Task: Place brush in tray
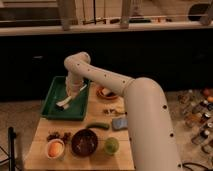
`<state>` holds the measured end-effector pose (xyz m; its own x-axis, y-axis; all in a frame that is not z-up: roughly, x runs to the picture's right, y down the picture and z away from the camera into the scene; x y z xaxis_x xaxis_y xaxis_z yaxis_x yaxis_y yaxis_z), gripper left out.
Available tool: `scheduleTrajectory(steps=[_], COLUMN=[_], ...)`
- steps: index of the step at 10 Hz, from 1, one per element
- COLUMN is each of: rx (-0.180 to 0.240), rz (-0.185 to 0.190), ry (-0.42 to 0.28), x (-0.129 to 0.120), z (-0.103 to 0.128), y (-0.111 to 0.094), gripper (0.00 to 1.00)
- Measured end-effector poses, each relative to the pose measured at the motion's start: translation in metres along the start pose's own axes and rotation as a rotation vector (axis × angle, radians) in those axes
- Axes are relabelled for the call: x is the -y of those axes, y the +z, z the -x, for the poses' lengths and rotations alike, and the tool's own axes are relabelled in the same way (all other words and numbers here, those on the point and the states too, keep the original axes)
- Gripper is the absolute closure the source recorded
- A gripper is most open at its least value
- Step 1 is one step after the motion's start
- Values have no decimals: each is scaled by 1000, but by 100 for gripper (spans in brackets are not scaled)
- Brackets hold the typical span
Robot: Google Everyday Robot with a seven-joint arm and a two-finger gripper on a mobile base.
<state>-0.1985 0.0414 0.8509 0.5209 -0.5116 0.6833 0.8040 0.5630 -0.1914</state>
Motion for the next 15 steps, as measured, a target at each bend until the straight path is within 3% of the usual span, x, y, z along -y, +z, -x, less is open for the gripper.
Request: scheduleTrajectory(steps=[6,12,13,15], rx=[-45,-69,-72,-77], rz=[51,64,62,63], ry=[-145,-199,-198,-190], x=[14,16,16,16], z=[2,-10,-12,-18], y=[16,42,45,48], gripper=[100,100,99,83])
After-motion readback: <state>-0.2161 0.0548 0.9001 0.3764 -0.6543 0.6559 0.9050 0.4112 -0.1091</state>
